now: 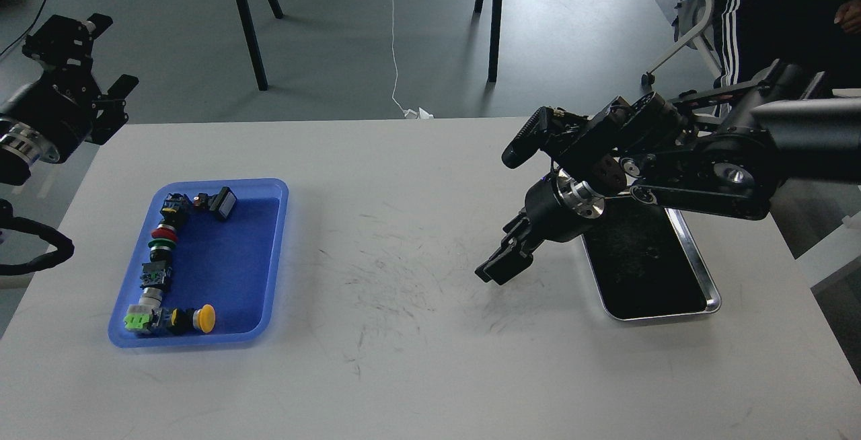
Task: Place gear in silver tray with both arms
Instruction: 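Reach the right gripper down toward the small black gear on the table, then close the right gripper on the small black gear beside the silver tray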
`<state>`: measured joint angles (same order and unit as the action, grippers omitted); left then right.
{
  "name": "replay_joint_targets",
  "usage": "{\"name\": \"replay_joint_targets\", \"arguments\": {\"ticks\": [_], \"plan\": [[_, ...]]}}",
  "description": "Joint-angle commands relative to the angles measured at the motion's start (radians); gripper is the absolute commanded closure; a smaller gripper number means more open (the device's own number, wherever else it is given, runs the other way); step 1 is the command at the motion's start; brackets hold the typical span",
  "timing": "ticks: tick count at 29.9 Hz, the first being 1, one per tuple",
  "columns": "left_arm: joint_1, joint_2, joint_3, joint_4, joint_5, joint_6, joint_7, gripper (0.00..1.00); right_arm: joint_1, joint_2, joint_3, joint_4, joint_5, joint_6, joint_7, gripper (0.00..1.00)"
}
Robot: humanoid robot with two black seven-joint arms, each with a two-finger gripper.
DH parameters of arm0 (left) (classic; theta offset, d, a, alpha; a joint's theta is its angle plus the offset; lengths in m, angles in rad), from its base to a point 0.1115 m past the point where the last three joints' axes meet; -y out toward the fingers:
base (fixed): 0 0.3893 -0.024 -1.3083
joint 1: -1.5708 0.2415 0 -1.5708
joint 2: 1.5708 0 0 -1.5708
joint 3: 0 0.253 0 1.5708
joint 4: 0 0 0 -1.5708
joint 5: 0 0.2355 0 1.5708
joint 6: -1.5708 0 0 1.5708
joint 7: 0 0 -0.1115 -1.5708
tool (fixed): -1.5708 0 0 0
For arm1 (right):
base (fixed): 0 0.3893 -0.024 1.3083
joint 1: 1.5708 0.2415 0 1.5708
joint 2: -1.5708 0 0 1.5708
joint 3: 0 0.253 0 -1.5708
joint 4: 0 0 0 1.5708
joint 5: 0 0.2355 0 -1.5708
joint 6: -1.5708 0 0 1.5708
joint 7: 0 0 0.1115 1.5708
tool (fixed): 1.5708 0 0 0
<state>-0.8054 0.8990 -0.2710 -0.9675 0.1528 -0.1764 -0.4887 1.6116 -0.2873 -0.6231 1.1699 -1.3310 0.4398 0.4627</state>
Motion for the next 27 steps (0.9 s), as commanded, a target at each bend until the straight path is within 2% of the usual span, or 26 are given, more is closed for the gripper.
{"name": "replay_joint_targets", "arguments": {"ticks": [1, 5, 20, 27], "plan": [[0.002, 0.0, -0.001, 0.001, -0.001, 0.0, 0.0, 0.02, -0.031, 0.007, -0.044, -0.076, -0.039, -0.009, 0.017, 0.04], [0.002, -0.002, -0.001, 0.001, 0.001, 0.0, 0.0, 0.02, -0.05, 0.014, -0.046, -0.084, -0.054, -0.01, 0.017, 0.04], [0.005, -0.002, -0.001, 0.001, -0.001, -0.002, 0.0, 0.02, -0.105, 0.178, -0.087, -0.196, -0.076, -0.035, 0.019, 0.05], [0.009, -0.009, -0.004, 0.001, -0.001, 0.0, 0.0, 0.02, -0.127, 0.197, -0.112, -0.22, -0.077, -0.058, 0.026, 0.06]]}}
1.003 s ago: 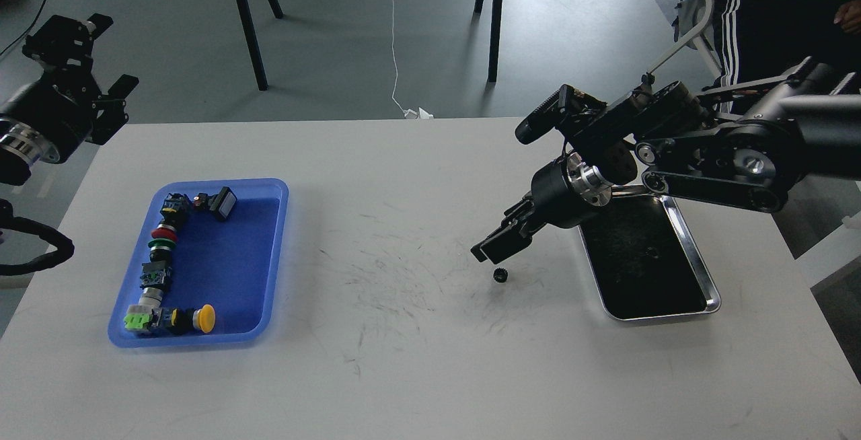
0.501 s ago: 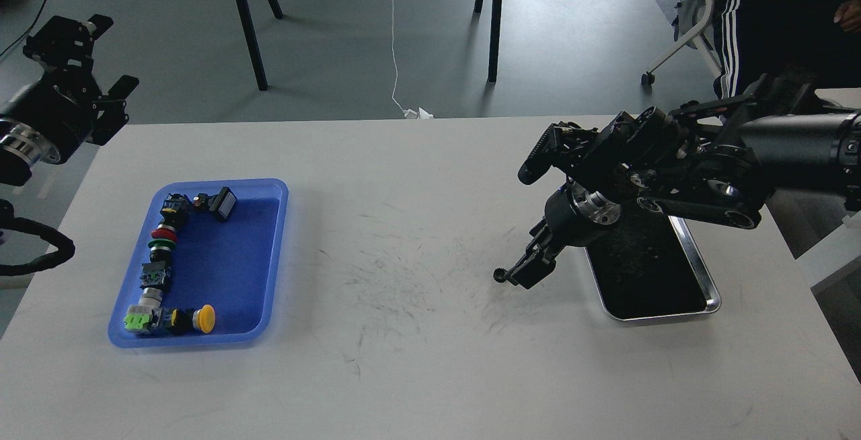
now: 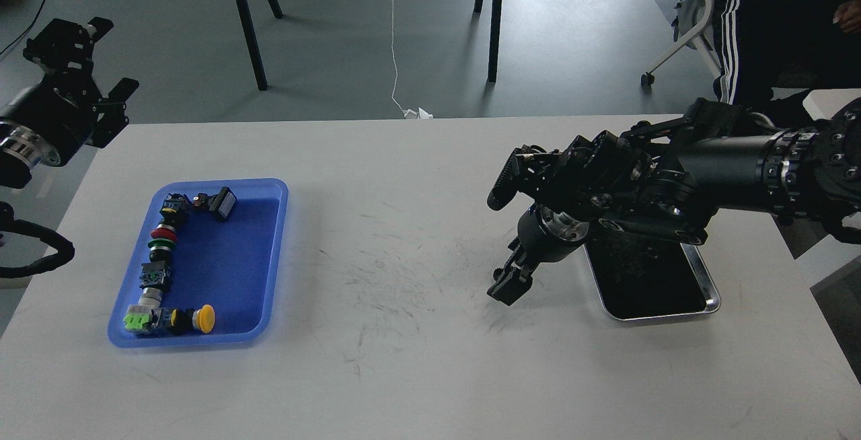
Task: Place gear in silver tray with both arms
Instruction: 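Close the right gripper on the small black gear beside the silver tray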
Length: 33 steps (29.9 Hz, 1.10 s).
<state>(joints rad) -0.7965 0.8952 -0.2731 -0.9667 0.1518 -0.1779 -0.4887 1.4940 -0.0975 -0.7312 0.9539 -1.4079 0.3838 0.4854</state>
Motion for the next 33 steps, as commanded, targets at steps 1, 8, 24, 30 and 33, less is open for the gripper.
{"name": "replay_joint_targets", "arguments": {"ticks": [1, 8, 24, 30, 33], "plan": [[0.0, -0.006, -0.001, -0.001, 0.0, 0.002, 0.0, 0.02, -0.011, 0.007, -0.004, -0.007, 0.0, -0.003, 0.003, 0.07], [0.0, -0.007, -0.001, -0.001, -0.014, 0.021, 0.0, 0.02, -0.031, 0.021, -0.004, -0.044, 0.0, -0.006, 0.003, 0.13], [0.005, -0.009, -0.009, -0.001, -0.015, 0.025, 0.0, 0.02, -0.052, 0.062, -0.002, -0.086, 0.001, -0.019, 0.003, 0.28], [0.006, -0.009, -0.009, 0.0, -0.015, 0.025, 0.0, 0.02, -0.055, 0.062, -0.004, -0.087, 0.0, -0.019, 0.003, 0.31], [0.011, -0.009, -0.009, -0.001, -0.015, 0.025, 0.0, 0.02, -0.055, 0.062, -0.004, -0.086, 0.0, -0.019, 0.003, 0.31]]}}
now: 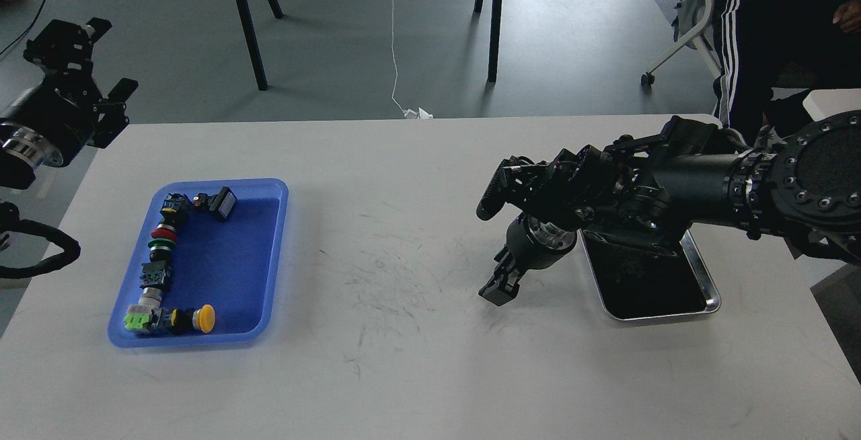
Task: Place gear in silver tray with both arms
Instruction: 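Close the right gripper on the small black gear beside the silver tray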
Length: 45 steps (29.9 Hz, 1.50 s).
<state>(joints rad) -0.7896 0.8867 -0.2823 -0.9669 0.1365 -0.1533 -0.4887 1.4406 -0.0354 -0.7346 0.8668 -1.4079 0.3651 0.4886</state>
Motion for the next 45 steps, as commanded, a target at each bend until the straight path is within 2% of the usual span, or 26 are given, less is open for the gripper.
{"name": "replay_joint_targets", "arguments": {"ticks": [1, 14, 39, 45], "plan": [[0.006, 0.0, 0.0, 0.0, 0.0, 0.0, 0.0, 0.02, -0.002, 0.0, 0.0, 0.001, 0.0, 0.0, 0.0, 0.31], [0.016, 0.0, 0.0, 0.0, 0.002, 0.0, 0.0, 0.02, -0.005, -0.001, -0.023, -0.003, -0.002, 0.0, 0.0, 0.38], [0.021, -0.008, 0.0, 0.0, 0.0, 0.001, 0.0, 0.02, -0.002, 0.002, -0.025, -0.017, 0.0, -0.008, -0.001, 0.44], [0.021, -0.009, 0.0, 0.0, 0.0, 0.001, 0.0, 0.02, 0.001, 0.002, -0.026, -0.011, 0.0, -0.005, 0.0, 0.5]]}}
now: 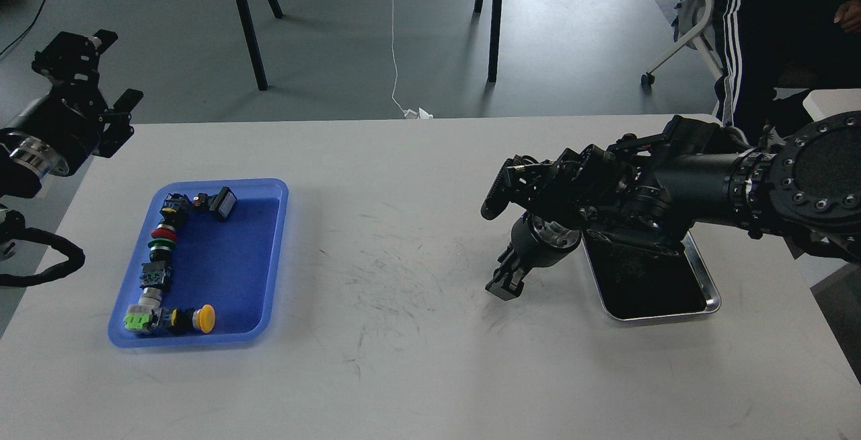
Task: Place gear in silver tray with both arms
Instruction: 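Close the right gripper on the small black gear beside the silver tray, then lower the gear into the silver tray and open the right gripper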
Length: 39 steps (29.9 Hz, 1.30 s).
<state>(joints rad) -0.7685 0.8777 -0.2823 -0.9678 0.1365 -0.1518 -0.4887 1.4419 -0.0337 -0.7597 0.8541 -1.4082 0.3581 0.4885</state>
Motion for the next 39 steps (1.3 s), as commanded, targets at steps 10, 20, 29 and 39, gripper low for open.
{"name": "replay_joint_targets", "arguments": {"ticks": [10, 20, 29, 39], "plan": [[0.0, 0.0, 0.0, 0.001, 0.0, 0.0, 0.0, 0.02, -0.005, 0.0, -0.003, -0.001, -0.002, 0.004, 0.0, 0.58], [0.0, 0.0, 0.0, 0.001, 0.0, 0.0, 0.0, 0.02, -0.006, 0.0, -0.003, -0.004, -0.002, 0.002, -0.001, 0.68], [0.002, 0.0, 0.0, 0.001, 0.0, 0.0, 0.0, 0.02, -0.003, 0.0, -0.003, -0.004, -0.002, 0.002, -0.001, 0.83], [0.002, 0.0, 0.0, 0.001, 0.002, 0.008, 0.0, 0.02, 0.018, -0.012, -0.003, -0.001, 0.0, 0.004, 0.0, 0.99]]}}
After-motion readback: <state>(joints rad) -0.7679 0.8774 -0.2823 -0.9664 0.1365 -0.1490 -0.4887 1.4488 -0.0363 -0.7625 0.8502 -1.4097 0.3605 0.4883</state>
